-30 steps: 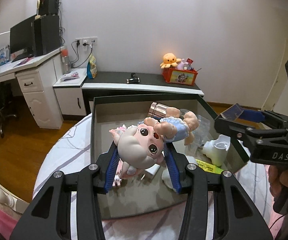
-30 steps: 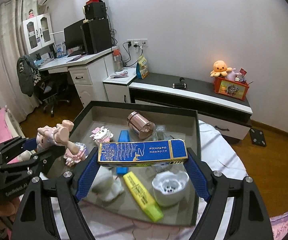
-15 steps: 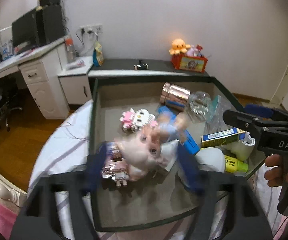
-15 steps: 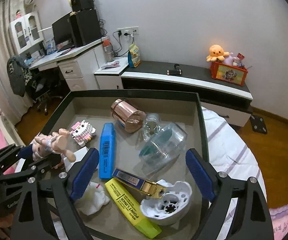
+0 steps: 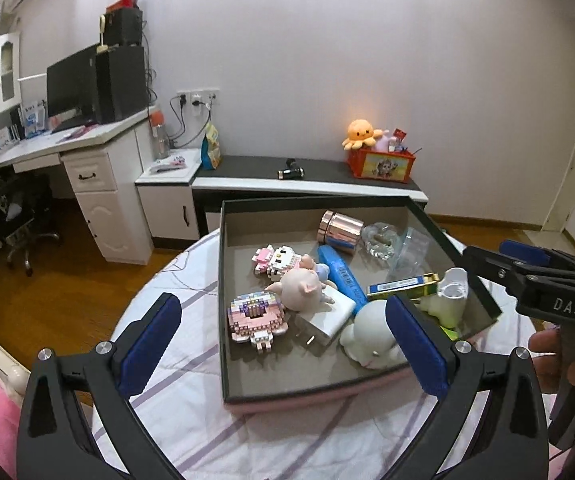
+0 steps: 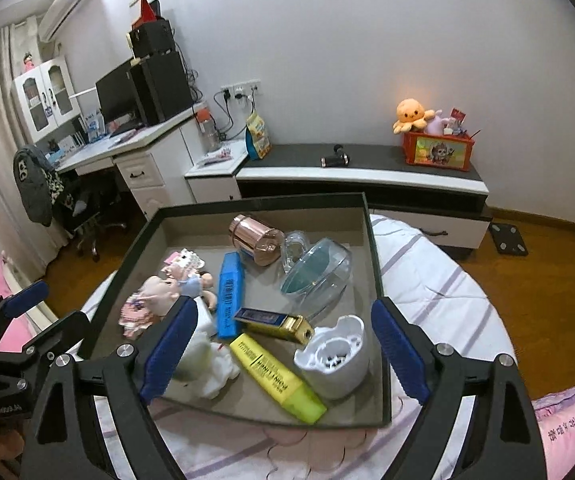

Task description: Organize rigid objects

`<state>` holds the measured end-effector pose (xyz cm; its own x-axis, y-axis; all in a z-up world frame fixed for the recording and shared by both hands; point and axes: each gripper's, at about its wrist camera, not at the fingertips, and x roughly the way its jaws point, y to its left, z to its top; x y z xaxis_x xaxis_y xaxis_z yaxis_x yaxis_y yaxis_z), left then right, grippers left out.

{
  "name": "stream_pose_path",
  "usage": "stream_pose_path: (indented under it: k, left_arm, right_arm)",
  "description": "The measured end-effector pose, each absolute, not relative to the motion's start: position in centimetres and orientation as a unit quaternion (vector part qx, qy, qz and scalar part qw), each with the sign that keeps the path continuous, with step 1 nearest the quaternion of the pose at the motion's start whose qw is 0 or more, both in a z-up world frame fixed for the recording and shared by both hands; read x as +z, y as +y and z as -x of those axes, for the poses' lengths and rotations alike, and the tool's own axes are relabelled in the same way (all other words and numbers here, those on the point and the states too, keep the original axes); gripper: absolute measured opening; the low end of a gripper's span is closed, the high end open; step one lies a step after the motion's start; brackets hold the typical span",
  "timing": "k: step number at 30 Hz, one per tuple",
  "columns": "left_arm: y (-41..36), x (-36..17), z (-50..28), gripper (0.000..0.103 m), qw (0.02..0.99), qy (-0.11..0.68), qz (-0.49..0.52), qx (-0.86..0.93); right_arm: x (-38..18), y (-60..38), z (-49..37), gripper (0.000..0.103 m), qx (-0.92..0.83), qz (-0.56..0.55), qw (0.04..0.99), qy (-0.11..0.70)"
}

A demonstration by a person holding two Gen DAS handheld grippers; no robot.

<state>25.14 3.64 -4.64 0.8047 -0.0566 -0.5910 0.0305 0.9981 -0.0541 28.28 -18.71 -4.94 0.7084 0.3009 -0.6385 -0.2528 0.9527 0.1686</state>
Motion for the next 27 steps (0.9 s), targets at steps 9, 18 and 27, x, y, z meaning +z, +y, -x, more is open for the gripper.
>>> stream_pose_path:
  k: [9,18,27]
  left_arm:
    - [3.7,-2.4,-20.5,0.103,0.956,0.292,0.022,-0.012]
    - [3.3,-1.0,-15.7,0.103,0.961,0.275,0.025,-0.008]
    - [2.9,-1.2,-12.3,0.103,0.961,0.275,0.038,-0.007]
  right_arm:
    - [-2.6,-19.4,-23.1,0.09,0.137,-0.042,0.936,0.323]
    - [-1.5,-19.4,-18.0,0.09,0.125,-0.036,0.943,0.306]
    - [-1.9,-19.6,-13.8,0.09,0.112,-0.028,0.946,0.304]
